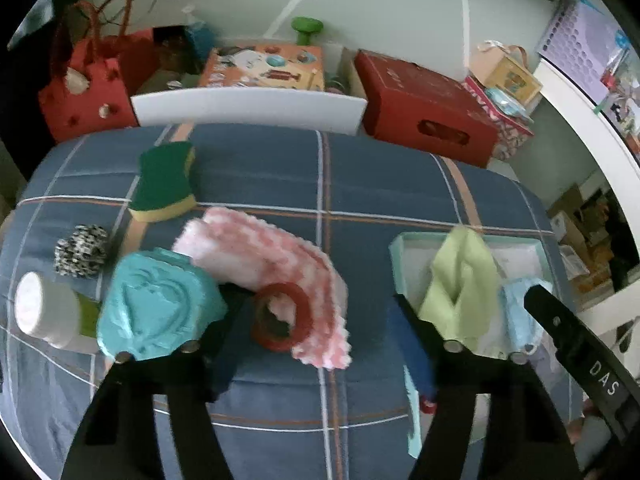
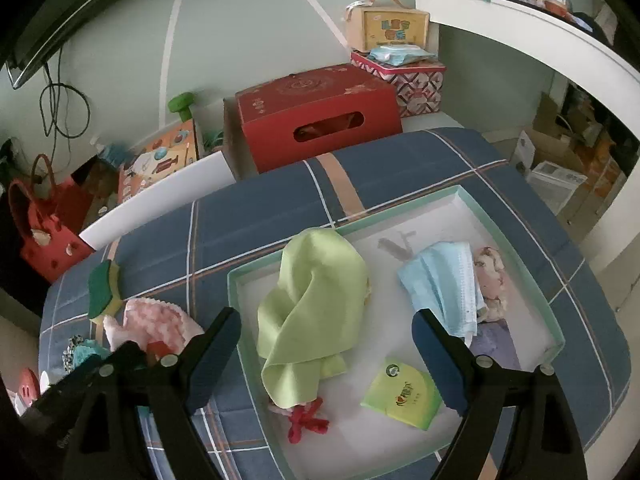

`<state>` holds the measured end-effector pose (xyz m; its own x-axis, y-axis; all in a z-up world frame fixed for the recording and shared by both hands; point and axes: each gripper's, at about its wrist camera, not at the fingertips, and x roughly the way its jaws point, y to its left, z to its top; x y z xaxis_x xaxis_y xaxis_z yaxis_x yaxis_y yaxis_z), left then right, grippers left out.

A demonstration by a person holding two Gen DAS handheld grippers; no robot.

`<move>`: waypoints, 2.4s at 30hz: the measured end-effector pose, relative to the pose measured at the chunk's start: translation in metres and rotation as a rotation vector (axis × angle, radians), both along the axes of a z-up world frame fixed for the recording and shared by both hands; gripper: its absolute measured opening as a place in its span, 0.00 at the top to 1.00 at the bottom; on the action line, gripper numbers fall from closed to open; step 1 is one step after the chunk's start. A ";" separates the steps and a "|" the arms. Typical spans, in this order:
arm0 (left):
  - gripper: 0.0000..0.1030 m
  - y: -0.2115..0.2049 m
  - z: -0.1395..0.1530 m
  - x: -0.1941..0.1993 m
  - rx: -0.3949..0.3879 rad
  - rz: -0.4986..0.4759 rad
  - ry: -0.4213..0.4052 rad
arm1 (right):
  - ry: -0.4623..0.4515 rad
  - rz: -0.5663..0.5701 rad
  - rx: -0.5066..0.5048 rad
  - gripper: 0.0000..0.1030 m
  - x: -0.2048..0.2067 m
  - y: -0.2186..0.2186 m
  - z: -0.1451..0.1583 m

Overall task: Organize soft objects
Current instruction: 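Grasp the red ring toy with the left tool while the right tool grasps the pink zigzag cloth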

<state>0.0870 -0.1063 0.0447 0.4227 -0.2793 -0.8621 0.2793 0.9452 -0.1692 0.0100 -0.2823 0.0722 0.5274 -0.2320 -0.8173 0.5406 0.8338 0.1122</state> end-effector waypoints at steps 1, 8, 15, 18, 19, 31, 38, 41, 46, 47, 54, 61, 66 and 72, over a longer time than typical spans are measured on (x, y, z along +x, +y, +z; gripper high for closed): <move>0.35 -0.002 -0.002 0.000 -0.002 -0.007 0.006 | -0.002 -0.001 0.000 0.13 -0.001 0.000 0.000; 0.54 -0.011 -0.031 0.007 0.023 -0.013 0.078 | 0.017 0.040 0.022 0.13 0.009 0.007 -0.011; 0.72 -0.013 -0.053 0.014 0.048 0.004 0.114 | 0.028 0.050 0.036 0.13 0.012 0.009 -0.018; 0.74 -0.014 -0.055 0.015 0.053 0.009 0.104 | 0.032 0.049 0.040 0.13 0.013 0.008 -0.020; 0.74 -0.014 -0.054 0.015 0.066 0.013 0.092 | 0.032 0.049 0.041 0.13 0.012 0.008 -0.020; 0.87 -0.012 -0.068 0.026 0.092 0.036 0.099 | 0.037 0.058 0.044 0.13 0.014 0.008 -0.022; 0.88 -0.007 -0.062 0.023 0.046 0.049 0.092 | 0.037 0.057 0.043 0.13 0.014 0.008 -0.022; 0.88 -0.003 -0.048 0.019 0.021 0.051 0.064 | 0.036 0.055 0.044 0.13 0.015 0.008 -0.022; 0.88 0.004 -0.029 0.015 -0.036 0.052 0.041 | 0.026 0.057 0.042 0.13 0.014 0.009 -0.020; 0.88 0.006 -0.025 0.015 -0.046 0.055 0.037 | 0.021 0.061 0.041 0.13 0.015 0.010 -0.020; 0.88 0.026 0.014 0.007 -0.103 0.089 -0.055 | -0.001 0.116 0.065 0.13 0.023 0.020 -0.023; 0.89 0.058 0.041 0.005 -0.123 0.158 -0.123 | 0.009 0.194 0.088 0.16 0.039 0.044 -0.037; 0.89 0.084 0.046 0.009 -0.116 0.230 -0.139 | 0.029 0.272 0.079 0.19 0.054 0.069 -0.049; 0.88 0.104 0.046 0.013 -0.120 0.278 -0.143 | 0.038 0.354 0.068 0.21 0.067 0.098 -0.060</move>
